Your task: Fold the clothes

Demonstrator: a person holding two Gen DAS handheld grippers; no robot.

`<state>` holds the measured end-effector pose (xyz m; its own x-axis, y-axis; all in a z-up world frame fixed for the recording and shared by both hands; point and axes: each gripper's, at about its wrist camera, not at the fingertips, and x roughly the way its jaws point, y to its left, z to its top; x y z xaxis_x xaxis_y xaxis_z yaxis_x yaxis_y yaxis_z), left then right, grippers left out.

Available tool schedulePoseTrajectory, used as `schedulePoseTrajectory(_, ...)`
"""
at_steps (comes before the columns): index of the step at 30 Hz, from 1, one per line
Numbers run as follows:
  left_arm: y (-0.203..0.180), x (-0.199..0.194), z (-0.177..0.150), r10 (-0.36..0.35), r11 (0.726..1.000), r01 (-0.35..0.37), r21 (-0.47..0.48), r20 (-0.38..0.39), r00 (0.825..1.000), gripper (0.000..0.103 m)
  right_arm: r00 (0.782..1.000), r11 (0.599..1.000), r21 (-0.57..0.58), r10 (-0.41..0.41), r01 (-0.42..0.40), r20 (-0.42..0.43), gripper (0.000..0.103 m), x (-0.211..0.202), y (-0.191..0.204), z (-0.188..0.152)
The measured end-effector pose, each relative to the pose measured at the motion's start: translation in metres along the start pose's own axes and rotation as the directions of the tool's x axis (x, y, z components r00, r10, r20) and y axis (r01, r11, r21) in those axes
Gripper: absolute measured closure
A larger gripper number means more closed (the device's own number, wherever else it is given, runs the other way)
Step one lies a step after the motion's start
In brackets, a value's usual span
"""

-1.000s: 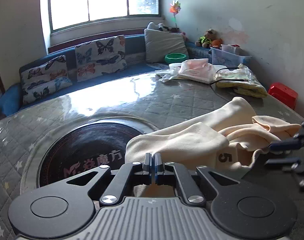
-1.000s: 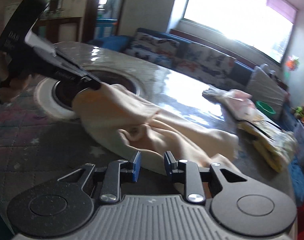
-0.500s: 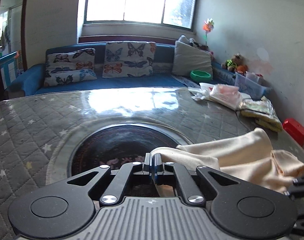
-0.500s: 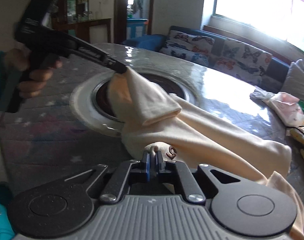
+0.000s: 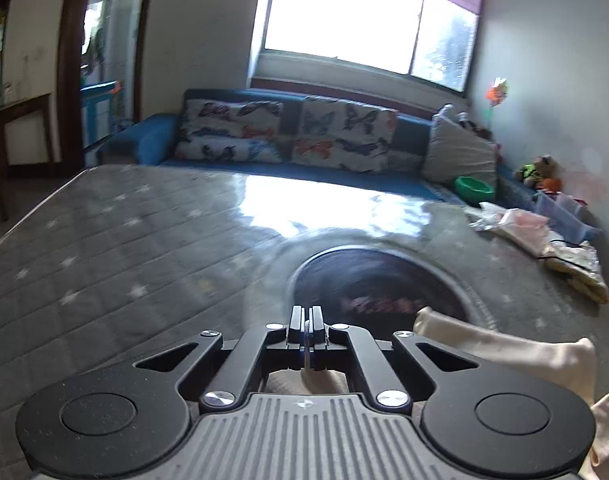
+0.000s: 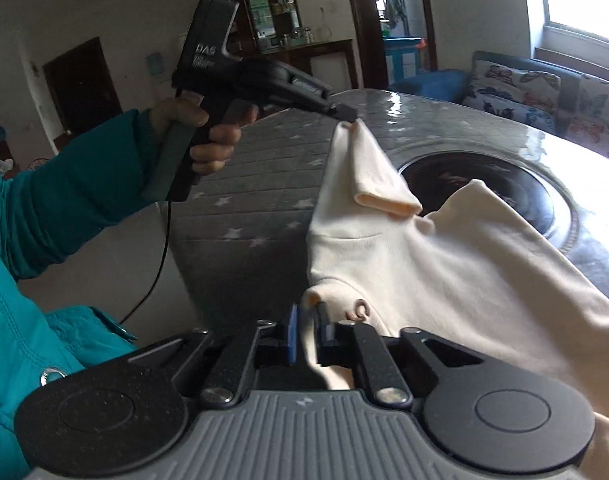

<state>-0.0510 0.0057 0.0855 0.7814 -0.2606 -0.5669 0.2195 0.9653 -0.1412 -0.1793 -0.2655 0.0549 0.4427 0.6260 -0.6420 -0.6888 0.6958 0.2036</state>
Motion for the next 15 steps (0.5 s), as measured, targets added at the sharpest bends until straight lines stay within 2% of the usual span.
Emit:
schedulePoseTrajectory(3, 0.022, -0.001, -0.010, 0.064, 0.998, -0.064, -0.005, -0.043, 0.997, 0.100, 0.999, 0.999, 0.024, -0.023, 0.023, 0.022, 0.092, -0.011, -0.005, 0.001)
schedulePoseTrajectory(5, 0.035, 0.000, -0.014, 0.084, 0.996, -0.086, -0.026, -0.076, 0.994, 0.099, 0.995, 0.995, 0.054, -0.090, 0.088, 0.044, 0.091, -0.021, -0.013, 0.002)
schedulePoseTrajectory(7, 0.043, 0.001, -0.016, 0.098, 0.994, -0.103, -0.044, -0.098, 0.990, 0.097, 0.980, 0.978, 0.106, -0.186, 0.179, 0.064, 0.089, -0.034, -0.026, 0.001)
schedulePoseTrajectory(9, 0.044, 0.001, -0.013, 0.091, 0.994, -0.097, -0.053, -0.104, 0.990, 0.092, 0.947, 0.940, 0.172, -0.312, 0.296, 0.073, 0.083, -0.050, -0.046, -0.002)
schedulePoseTrajectory(11, 0.036, 0.004, -0.008, 0.067, 0.997, -0.071, -0.042, -0.104, 0.992, 0.086, 0.909, 0.887, 0.258, -0.412, 0.383, 0.067, 0.082, -0.063, -0.069, -0.009)
schedulePoseTrajectory(13, 0.020, 0.009, -0.003, 0.027, 0.999, -0.029, -0.017, -0.097, 0.995, 0.079, 0.879, 0.829, 0.361, -0.475, 0.427, 0.051, 0.082, -0.076, -0.095, -0.019)
schedulePoseTrajectory(15, 0.002, 0.018, 0.004, -0.032, 0.999, 0.032, -0.003, -0.105, 0.994, 0.065, 0.855, 0.772, 0.448, -0.518, 0.451, 0.032, 0.078, -0.086, -0.119, -0.028)
